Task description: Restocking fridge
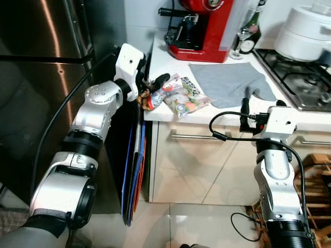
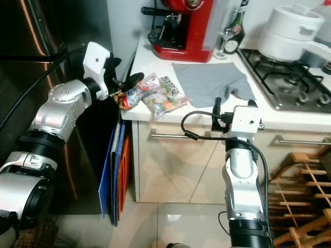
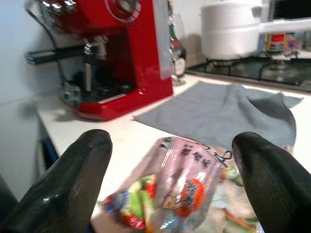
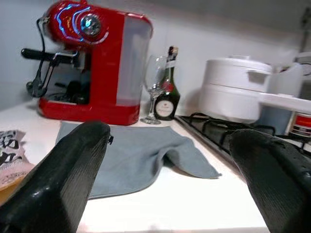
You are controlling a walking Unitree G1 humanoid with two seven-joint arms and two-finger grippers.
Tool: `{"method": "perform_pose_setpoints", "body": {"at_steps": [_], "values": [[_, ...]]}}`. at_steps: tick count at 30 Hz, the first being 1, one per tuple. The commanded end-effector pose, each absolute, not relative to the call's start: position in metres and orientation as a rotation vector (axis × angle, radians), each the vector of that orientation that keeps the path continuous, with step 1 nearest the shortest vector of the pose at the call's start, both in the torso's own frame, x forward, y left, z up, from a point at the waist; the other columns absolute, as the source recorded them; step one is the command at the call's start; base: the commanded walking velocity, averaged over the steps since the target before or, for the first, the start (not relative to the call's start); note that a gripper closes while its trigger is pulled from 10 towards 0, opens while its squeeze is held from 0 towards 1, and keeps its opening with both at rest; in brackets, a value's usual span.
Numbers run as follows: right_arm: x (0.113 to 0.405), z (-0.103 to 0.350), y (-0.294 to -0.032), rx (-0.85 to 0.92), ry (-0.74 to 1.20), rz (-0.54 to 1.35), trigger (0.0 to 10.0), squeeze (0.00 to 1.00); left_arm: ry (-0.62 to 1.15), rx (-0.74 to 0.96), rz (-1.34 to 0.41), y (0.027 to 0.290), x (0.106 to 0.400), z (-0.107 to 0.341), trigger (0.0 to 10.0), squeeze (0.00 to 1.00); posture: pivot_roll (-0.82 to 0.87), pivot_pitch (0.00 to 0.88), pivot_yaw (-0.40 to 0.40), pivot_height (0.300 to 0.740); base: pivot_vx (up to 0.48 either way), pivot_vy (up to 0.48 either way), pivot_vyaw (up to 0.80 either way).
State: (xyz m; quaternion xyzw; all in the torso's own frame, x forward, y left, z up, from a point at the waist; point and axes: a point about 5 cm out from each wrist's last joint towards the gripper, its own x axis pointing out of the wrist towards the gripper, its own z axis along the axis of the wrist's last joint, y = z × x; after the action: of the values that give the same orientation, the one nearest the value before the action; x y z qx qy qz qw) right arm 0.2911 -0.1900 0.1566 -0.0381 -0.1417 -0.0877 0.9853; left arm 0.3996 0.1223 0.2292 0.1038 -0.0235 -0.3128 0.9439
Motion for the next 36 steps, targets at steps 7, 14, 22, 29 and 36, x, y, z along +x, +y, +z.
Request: {"method": "perform_pose_setpoints", "body": {"at_steps": [7,14,22,29,36], "values": [[0.279,0.154,-0.185,-0.073,-0.255,-0.146,10.0,1.00,0.009,0.264,-0.627,0.128,0.409,0.230,10.0,0.00,-0.15,0.000,-0.022,0.740,0.000,0.000,0.00],[0.271,0.155,-0.185,-0.097,-0.245,-0.119,10.0,1.00,0.056,0.300,-0.639,0.132,0.410,0.227,10.0,0.00,-0.18,0.000,-0.033,0.740,0.000,0.000,0.00],[0.264,0.152,-0.182,-0.095,-0.220,-0.113,10.0,1.00,0.113,0.269,-0.820,0.123,0.404,0.220,10.0,0.00,-0.17,0.000,-0.032,0.740,0.000,0.000,0.00],[0.264,0.153,-0.182,-0.094,-0.212,-0.115,10.0,1.00,0.072,0.192,-0.867,0.123,0.403,0.232,10.0,0.00,-0.17,0.000,-0.026,0.740,0.000,0.000,0.00],[0.264,0.151,-0.180,-0.092,-0.199,-0.111,10.0,1.00,0.226,0.277,-0.746,0.138,0.404,0.205,10.0,0.00,-0.17,0.000,-0.023,0.740,0.000,0.000,0.00]]}}
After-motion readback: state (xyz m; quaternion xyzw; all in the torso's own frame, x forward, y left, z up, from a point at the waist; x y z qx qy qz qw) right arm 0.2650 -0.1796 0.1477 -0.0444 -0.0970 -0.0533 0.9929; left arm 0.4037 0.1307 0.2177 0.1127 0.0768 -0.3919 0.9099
